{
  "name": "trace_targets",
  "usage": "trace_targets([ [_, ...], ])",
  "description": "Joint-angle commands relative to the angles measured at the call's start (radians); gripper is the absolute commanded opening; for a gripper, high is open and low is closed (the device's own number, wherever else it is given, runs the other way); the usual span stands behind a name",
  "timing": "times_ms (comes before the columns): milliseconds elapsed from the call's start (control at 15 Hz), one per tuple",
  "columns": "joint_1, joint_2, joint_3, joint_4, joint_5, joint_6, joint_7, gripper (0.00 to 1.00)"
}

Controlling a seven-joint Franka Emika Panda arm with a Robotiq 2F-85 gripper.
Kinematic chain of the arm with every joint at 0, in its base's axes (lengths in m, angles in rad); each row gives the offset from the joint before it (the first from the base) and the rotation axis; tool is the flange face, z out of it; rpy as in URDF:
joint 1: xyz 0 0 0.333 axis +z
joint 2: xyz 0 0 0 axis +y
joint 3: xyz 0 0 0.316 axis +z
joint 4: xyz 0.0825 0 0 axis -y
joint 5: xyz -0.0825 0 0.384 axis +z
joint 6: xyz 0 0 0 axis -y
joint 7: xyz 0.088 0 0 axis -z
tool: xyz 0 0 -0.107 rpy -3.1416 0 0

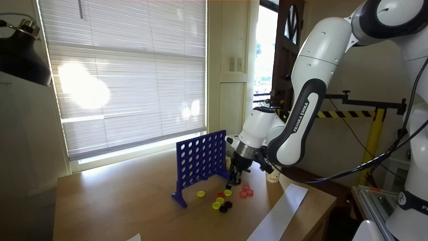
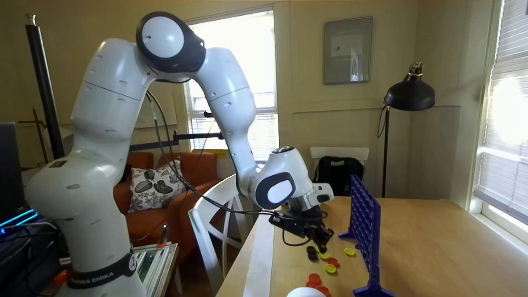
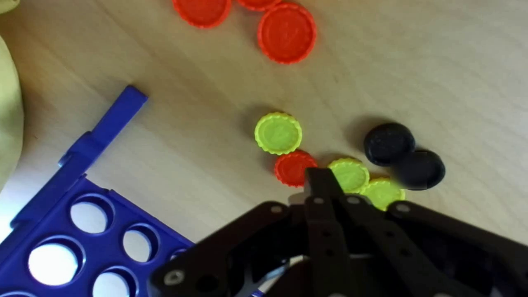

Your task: Group up the circles in color sequence

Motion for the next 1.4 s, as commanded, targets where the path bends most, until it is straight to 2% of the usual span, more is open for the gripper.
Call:
trace_targets([
  [0,-0.065,0.047,0.054,0.035,0.000,0.028,-0.040,0.00],
  [733,-0.152,0.137,0.130,0.141,-0.003,0.014,-0.084,0.00],
  [1333,-0.196,0.179,0.177,0.175,-0.006,-0.011,-0.108,0.00],
])
